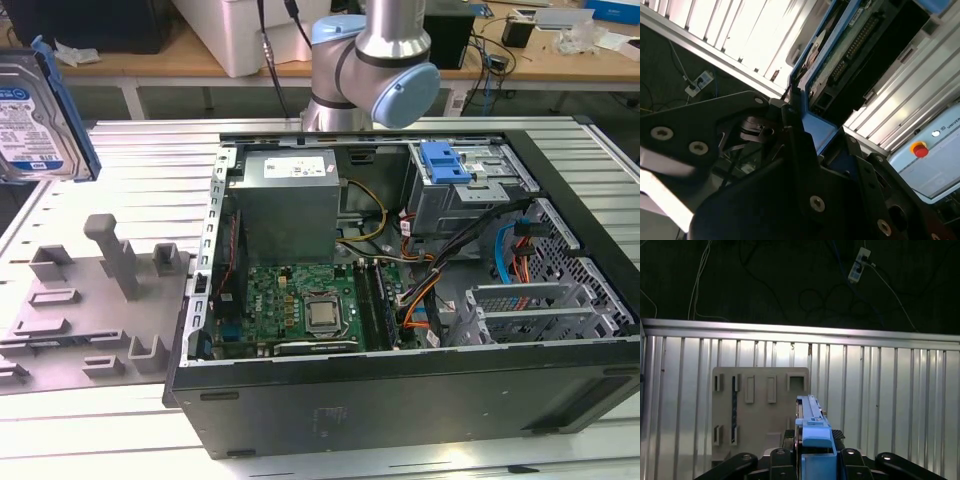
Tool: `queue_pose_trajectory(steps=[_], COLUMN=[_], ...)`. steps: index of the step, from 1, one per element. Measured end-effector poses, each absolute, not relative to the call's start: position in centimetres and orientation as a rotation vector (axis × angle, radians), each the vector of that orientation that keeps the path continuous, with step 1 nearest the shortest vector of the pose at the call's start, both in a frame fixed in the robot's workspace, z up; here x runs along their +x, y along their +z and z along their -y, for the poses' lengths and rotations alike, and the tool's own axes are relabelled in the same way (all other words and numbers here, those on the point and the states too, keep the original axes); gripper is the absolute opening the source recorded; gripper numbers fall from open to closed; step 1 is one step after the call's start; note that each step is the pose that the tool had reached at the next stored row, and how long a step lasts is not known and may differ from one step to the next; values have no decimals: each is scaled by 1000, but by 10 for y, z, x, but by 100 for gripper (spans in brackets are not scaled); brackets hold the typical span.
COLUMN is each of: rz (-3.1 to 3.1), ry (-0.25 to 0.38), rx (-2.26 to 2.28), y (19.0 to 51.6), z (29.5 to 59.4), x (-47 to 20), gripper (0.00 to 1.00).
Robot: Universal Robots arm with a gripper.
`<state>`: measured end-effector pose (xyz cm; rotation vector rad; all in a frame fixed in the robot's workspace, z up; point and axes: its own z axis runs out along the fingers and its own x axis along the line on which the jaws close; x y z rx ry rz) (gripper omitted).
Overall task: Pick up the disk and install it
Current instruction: 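Pick up the disk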
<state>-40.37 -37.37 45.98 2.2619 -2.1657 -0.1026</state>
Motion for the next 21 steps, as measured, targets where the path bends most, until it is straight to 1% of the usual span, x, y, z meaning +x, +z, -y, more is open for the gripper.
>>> queue_pose_trajectory(steps=[21], rz=[2153], ry=[-131], rx=[2248], y=[488], z=[389], x=[-358], gripper=[37])
